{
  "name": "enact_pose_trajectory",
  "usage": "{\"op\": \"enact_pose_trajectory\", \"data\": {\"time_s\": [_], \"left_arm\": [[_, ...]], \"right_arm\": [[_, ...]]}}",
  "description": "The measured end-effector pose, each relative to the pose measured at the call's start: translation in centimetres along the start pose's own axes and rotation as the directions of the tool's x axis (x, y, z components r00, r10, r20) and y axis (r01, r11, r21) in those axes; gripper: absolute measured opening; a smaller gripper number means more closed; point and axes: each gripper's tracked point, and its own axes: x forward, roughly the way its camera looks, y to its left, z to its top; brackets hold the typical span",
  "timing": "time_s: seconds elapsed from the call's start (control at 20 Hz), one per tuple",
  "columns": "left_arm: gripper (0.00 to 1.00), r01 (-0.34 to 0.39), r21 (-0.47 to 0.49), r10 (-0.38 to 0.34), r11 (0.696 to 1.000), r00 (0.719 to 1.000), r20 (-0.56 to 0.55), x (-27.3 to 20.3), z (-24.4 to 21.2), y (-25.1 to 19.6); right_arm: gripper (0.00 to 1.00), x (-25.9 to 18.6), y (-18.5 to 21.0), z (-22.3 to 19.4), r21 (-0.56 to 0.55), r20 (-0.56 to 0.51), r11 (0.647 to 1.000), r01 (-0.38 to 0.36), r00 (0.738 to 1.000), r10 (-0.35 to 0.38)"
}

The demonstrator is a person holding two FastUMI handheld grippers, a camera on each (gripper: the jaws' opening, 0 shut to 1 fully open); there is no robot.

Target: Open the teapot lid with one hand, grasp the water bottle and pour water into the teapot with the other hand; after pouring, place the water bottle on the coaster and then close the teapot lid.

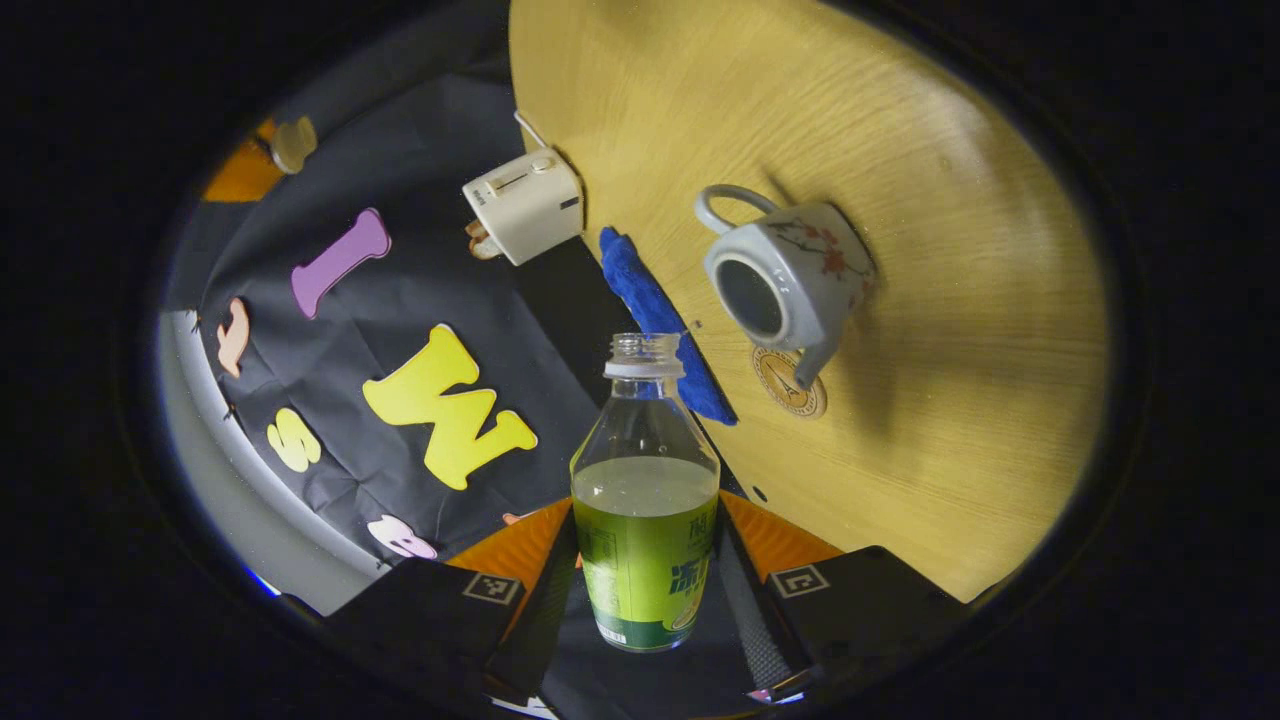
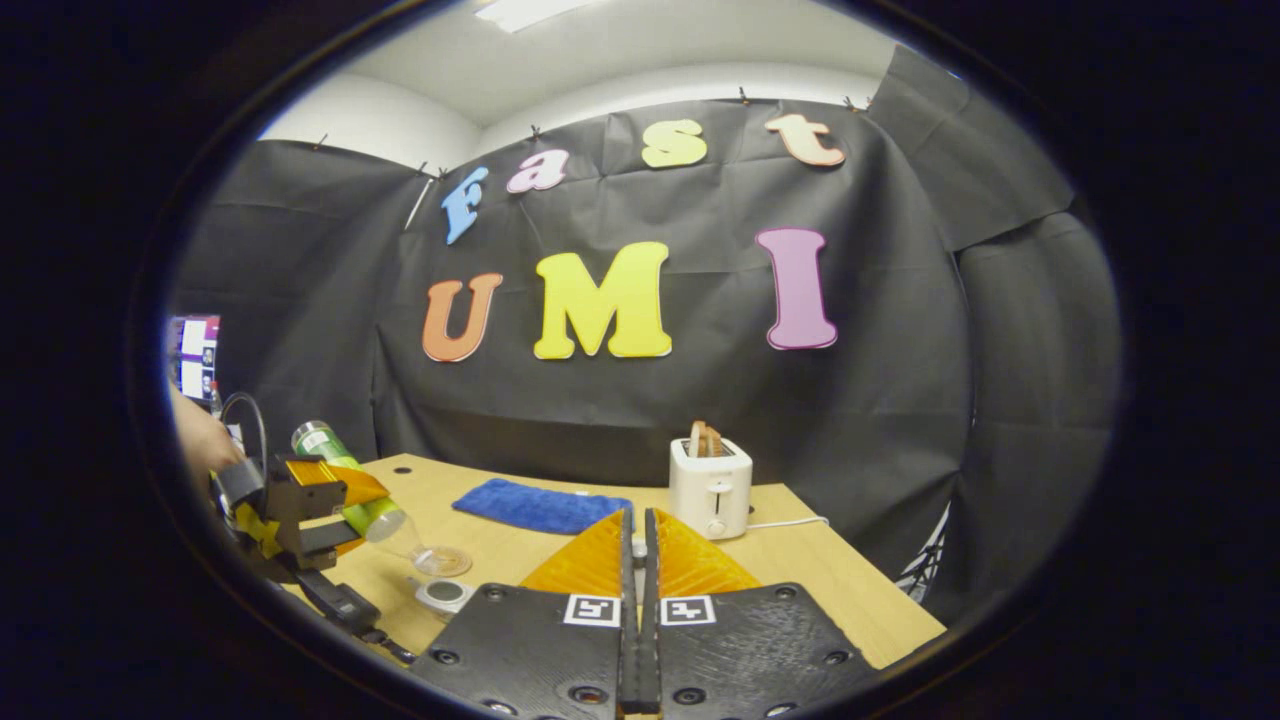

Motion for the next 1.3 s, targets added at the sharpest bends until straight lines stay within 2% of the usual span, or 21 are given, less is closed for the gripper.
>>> {"op": "enact_pose_trajectory", "data": {"time_s": [0.15, 0.3, 0.55, 0.65, 0.8, 1.05, 1.15, 1.3], "left_arm": [[0.75, 0.005, -0.161, -0.001, 0.987, 1.0, 0.025, -0.1, 0.0, 0.6], [0.75, -0.011, -0.314, 0.022, 0.949, 0.999, 0.032, -0.2, -0.9, 1.7], [0.75, -0.036, -0.567, 0.066, 0.823, 0.997, 0.032, 0.1, -2.5, 3.7], [0.75, -0.049, -0.659, 0.084, 0.751, 0.996, 0.021, 0.6, -3.4, 4.3], [0.75, -0.033, -0.806, 0.093, 0.59, 0.995, 0.027, 1.3, -3.7, 4.1], [0.76, 0.078, -0.958, 0.082, 0.276, 0.991, 0.105, 4.0, -2.1, 2.1], [0.76, 0.125, -0.984, 0.097, 0.13, 0.986, 0.138, 5.2, -1.1, 1.2], [0.76, 0.212, -0.972, 0.15, -0.099, 0.969, 0.196, 6.4, 0.8, 0.3]], "right_arm": [[0.0, 0.3, -0.4, -0.4, 0.0, -0.009, 1.0, 0.012, 1.0, -0.012], [0.0, 0.3, -0.5, -0.3, 0.003, -0.007, 1.0, 0.019, 1.0, -0.019], [0.01, 0.4, -0.2, -0.5, -0.004, -0.009, 1.0, 0.016, 1.0, -0.016], [0.0, 0.5, 0.0, -0.6, -0.007, -0.013, 1.0, 0.015, 1.0, -0.015], [0.0, 0.7, 0.2, -0.8, -0.015, -0.02, 1.0, 0.014, 1.0, -0.014], [0.0, 1.1, 0.6, -1.4, -0.023, -0.031, 1.0, 0.013, 0.999, -0.013], [0.0, 1.3, 0.9, -1.7, -0.031, -0.037, 0.999, 0.01, 0.999, -0.011], [0.0, 1.7, 1.1, -2.1, -0.039, -0.048, 0.999, 0.008, 0.999, -0.01]]}}
